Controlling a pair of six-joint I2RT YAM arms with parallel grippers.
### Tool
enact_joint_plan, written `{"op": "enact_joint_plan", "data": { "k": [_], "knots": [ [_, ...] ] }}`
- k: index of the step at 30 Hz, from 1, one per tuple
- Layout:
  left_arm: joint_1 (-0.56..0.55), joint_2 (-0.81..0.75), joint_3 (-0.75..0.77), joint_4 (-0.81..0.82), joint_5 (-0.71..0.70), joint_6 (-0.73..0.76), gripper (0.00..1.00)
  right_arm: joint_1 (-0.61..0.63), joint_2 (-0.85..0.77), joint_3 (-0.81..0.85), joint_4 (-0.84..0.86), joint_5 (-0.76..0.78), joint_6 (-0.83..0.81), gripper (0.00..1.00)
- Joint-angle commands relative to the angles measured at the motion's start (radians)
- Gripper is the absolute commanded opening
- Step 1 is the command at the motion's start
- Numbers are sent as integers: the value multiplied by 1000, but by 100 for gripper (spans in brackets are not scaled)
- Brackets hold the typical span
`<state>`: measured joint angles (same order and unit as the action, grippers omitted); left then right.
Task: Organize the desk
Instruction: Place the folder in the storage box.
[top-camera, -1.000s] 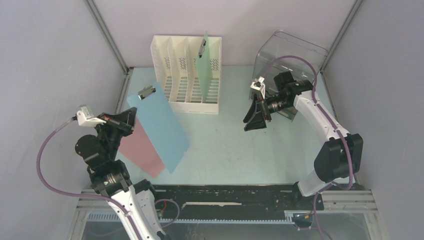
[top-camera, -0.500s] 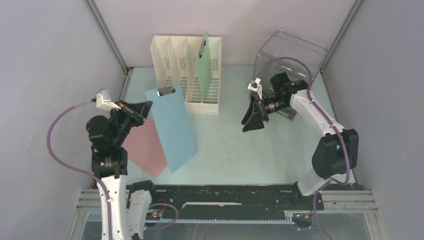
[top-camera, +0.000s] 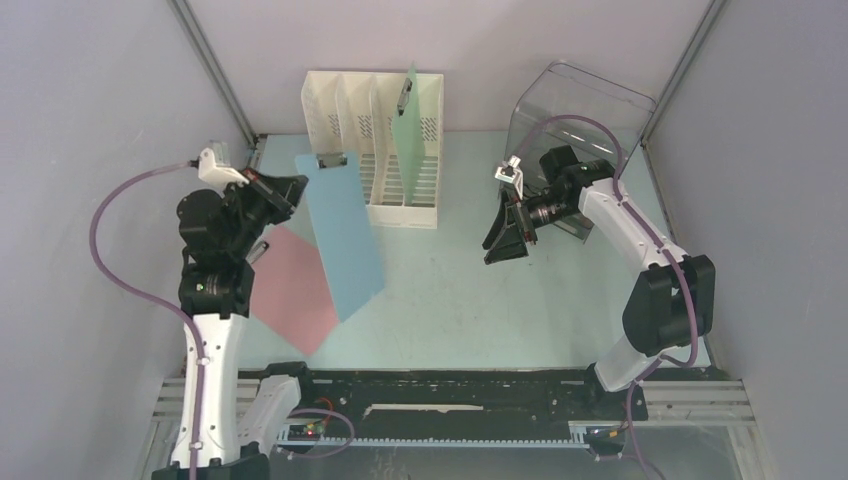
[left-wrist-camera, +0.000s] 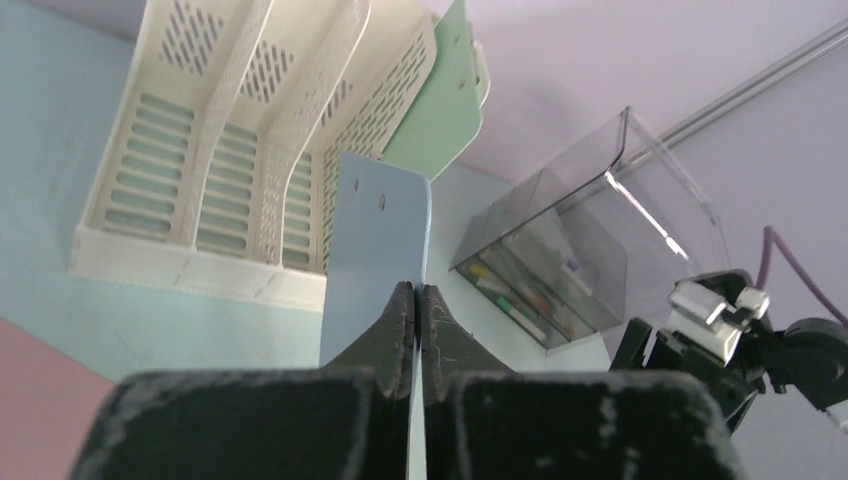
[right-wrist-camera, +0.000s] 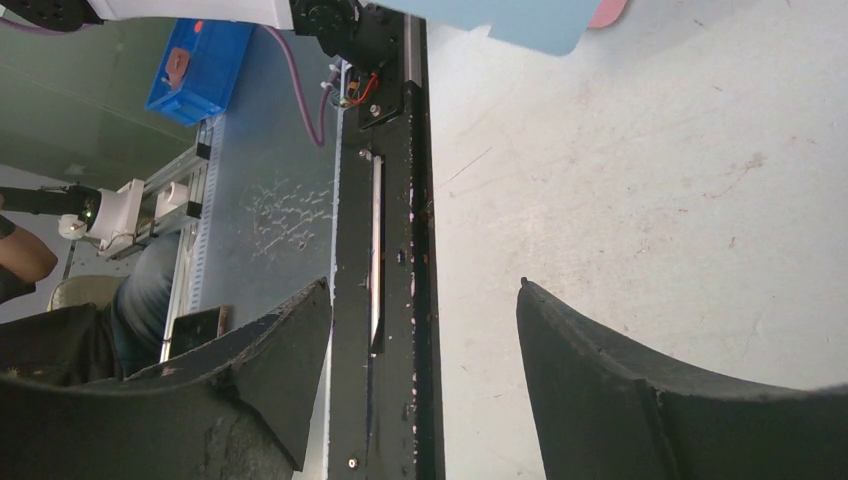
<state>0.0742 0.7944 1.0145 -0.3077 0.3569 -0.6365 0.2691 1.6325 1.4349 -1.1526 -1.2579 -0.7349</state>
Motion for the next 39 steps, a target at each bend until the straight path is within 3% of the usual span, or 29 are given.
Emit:
{"op": "enact_joint_plan", "data": {
  "k": [1,16,24,29,39],
  "knots": [
    [-6,45,133,52,-19,34,0,1,1,15,-8,-22,-23,76],
    [-32,181,276,7,135,91,0,11,-8,69,1,15,-44,78],
    [-43,164,265,-7,227,116,0,17,-45,93,175,-10,-107,99],
    [-47,147,243,-13,273,125,0,17,-39,91,232,-113,-240,100],
    [-144,160,219,-12,334,151,0,32,79,189,311,-120,-179,100]
  ]
}}
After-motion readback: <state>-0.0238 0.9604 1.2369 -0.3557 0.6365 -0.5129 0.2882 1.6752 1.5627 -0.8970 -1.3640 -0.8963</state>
